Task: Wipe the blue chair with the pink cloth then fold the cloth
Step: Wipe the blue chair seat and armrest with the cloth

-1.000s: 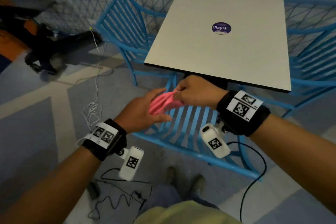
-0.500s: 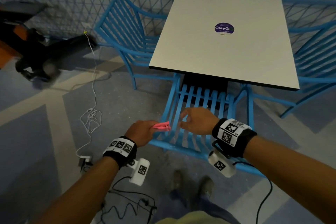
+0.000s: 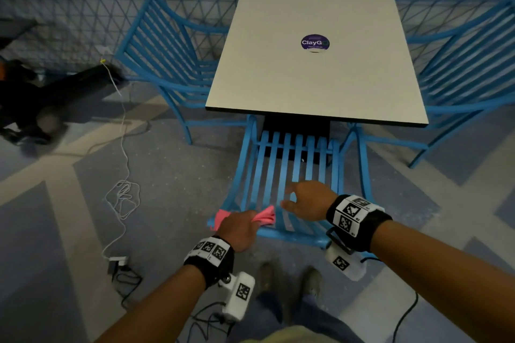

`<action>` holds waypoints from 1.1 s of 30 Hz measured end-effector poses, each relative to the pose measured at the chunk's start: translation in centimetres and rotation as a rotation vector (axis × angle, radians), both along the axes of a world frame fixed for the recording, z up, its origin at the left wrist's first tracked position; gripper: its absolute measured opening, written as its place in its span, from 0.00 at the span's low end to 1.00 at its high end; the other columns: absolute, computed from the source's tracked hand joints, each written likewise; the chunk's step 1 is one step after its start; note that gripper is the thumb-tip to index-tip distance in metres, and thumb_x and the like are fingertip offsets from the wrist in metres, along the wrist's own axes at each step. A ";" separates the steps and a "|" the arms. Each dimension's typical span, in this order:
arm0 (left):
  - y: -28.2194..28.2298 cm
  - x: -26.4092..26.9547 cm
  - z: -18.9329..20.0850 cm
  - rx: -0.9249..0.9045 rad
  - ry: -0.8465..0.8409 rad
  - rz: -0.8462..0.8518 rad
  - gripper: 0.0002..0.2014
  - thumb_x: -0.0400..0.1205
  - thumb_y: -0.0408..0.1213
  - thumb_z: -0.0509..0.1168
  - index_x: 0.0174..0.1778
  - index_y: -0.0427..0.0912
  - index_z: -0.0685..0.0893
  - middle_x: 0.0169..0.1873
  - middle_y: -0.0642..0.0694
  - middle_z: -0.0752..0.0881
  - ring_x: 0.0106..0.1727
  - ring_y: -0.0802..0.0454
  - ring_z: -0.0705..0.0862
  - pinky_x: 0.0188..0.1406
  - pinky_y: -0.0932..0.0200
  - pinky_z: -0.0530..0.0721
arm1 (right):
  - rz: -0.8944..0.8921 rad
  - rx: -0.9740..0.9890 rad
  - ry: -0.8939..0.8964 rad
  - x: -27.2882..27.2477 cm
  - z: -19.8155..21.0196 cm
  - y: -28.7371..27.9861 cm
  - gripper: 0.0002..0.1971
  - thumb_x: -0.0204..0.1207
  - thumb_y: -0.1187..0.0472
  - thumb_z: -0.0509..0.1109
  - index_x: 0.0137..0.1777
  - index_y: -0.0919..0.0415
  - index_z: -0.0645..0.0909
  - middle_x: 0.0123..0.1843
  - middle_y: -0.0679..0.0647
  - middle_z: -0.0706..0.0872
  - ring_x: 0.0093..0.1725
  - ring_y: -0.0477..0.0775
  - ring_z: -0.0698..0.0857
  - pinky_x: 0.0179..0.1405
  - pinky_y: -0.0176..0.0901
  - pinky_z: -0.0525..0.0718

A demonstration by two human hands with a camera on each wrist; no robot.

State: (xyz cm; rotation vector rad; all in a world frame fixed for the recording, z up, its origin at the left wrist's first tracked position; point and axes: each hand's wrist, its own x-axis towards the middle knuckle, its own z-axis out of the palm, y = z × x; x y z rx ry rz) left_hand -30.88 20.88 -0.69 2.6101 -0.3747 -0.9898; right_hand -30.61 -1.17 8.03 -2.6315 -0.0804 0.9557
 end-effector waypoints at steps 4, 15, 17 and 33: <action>-3.9 -2.2 1.1 -0.102 0.072 0.026 0.16 0.93 0.49 0.56 0.67 0.47 0.84 0.54 0.45 0.89 0.53 0.46 0.87 0.54 0.50 0.82 | -0.039 0.002 -0.013 -1.0 -0.7 -1.3 0.30 0.85 0.41 0.60 0.81 0.57 0.71 0.80 0.57 0.77 0.76 0.59 0.78 0.73 0.54 0.76; -5.0 -2.2 6.3 -0.407 0.281 0.337 0.13 0.92 0.50 0.58 0.61 0.52 0.86 0.51 0.46 0.90 0.51 0.44 0.90 0.52 0.43 0.92 | -0.137 0.087 -0.288 -0.9 -1.2 -1.1 0.26 0.81 0.35 0.59 0.66 0.53 0.83 0.65 0.54 0.88 0.60 0.53 0.86 0.56 0.49 0.84; -3.0 -1.4 8.0 -0.432 0.260 0.395 0.12 0.92 0.54 0.58 0.61 0.56 0.85 0.54 0.45 0.90 0.51 0.45 0.92 0.46 0.46 0.95 | -0.148 0.101 -0.365 -0.8 -0.5 -0.6 0.29 0.82 0.33 0.56 0.66 0.54 0.84 0.65 0.53 0.88 0.61 0.54 0.86 0.58 0.50 0.84; -2.9 -0.5 0.5 0.041 0.080 0.016 0.16 0.92 0.47 0.55 0.68 0.43 0.81 0.65 0.38 0.89 0.66 0.37 0.87 0.64 0.47 0.81 | -0.170 0.043 -0.331 -1.3 -1.0 -2.8 0.23 0.80 0.38 0.61 0.59 0.53 0.88 0.58 0.49 0.91 0.57 0.51 0.87 0.55 0.51 0.86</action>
